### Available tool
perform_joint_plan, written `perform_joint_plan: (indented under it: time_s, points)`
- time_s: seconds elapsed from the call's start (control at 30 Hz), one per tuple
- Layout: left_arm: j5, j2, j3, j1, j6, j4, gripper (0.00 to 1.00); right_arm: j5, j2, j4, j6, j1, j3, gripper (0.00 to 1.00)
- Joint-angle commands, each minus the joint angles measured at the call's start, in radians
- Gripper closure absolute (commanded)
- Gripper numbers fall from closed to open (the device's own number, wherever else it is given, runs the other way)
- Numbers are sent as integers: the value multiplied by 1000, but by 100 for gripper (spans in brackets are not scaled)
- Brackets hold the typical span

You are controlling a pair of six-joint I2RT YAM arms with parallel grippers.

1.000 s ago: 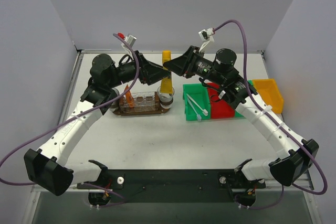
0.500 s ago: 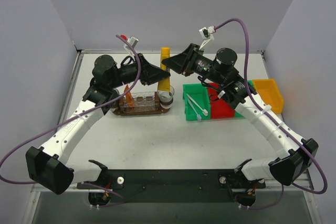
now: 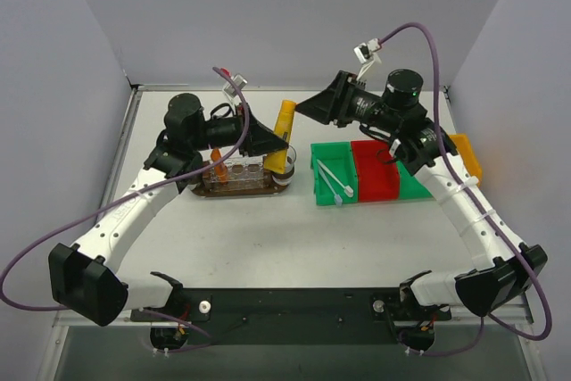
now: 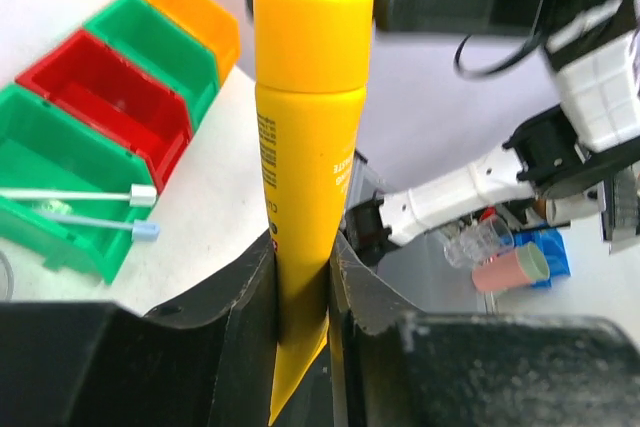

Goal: Prepare toiletry sets of a toothbrush and toothpaste on the tray

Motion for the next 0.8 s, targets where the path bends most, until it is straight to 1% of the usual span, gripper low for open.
perform_joint_plan:
  time_s: [0.0,0.03,0.07,0.1,0.13,0.2,0.23,0.4,0.57,0.77]
  points:
    - [153,15,94,18,228,-263,83,-165,-48,-212,-137,-97,134,52]
    - [173,23,112,18,318,-323,83,-185,-42,-307,-163,-106,155,52]
    - [184,35,143,18,355,-378,83,-200,-30,-350,-183,-115,175,52]
    - [199,40,151,16,384,-456,83,-237,-24,-384,-210,-118,208,51]
    - [221,43,157,18,432,-488,83,-257,-14,-424,-212,-120,218,51]
    - [228,43,157,12,466,-544,83,-297,9,-443,-211,-121,231,51]
    - [234,41,152,10,490,-557,83,-327,18,-456,-200,-120,240,51]
    - [262,35,149,4,527,-618,83,-383,64,-481,-201,-109,248,52]
    - [285,35,152,-4,537,-614,83,-421,111,-496,-224,-68,254,50]
    - [297,38,163,-7,540,-617,83,-429,144,-515,-244,-43,266,50]
